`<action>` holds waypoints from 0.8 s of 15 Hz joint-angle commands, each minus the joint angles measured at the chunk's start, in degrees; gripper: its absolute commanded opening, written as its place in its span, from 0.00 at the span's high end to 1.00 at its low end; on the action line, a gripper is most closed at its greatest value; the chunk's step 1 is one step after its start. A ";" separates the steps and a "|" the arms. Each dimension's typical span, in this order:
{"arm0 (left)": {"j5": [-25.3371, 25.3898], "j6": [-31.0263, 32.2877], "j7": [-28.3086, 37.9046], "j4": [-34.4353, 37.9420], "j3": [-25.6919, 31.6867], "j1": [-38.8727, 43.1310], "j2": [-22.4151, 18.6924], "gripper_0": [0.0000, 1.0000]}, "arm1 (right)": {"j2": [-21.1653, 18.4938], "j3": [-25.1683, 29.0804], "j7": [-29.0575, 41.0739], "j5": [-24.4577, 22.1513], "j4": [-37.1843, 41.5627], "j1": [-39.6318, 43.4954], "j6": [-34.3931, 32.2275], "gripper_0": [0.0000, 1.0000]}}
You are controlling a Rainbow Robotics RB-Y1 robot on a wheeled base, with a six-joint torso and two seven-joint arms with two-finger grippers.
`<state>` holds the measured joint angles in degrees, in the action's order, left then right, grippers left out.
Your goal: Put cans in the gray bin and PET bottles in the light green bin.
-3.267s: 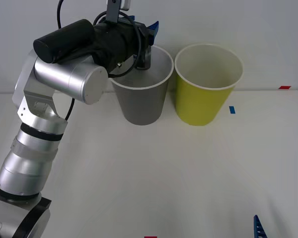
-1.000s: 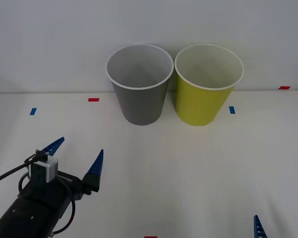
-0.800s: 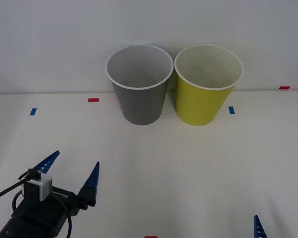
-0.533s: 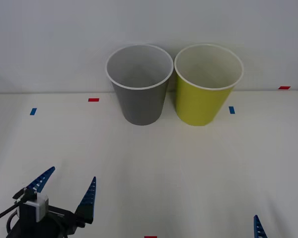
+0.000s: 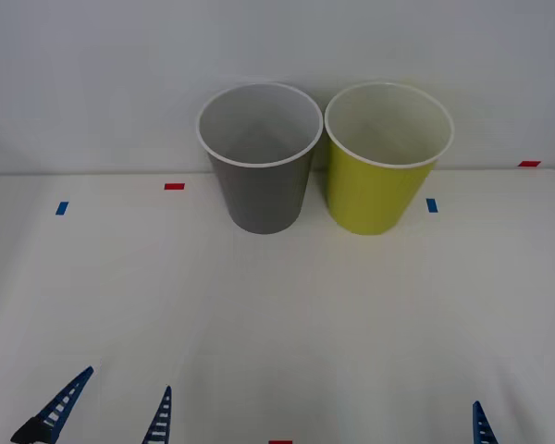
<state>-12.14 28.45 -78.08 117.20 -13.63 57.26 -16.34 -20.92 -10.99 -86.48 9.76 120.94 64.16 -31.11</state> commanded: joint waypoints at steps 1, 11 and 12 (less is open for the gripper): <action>0.63 4.68 -1.20 -2.59 1.59 1.89 1.84 0.00 | 0.00 0.00 0.00 0.00 0.00 0.00 0.00 0.00; 0.63 7.67 -2.52 -2.68 2.21 5.85 3.60 0.00 | 0.00 0.00 0.00 0.00 0.00 0.00 0.00 0.00; 0.63 7.67 -2.52 -2.68 2.21 5.85 3.60 0.00 | 0.00 0.00 0.00 0.00 0.00 0.00 0.00 0.00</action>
<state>-11.52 36.14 -80.59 114.52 -11.43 63.10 -12.74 -20.92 -10.99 -86.48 9.76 120.94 64.16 -31.11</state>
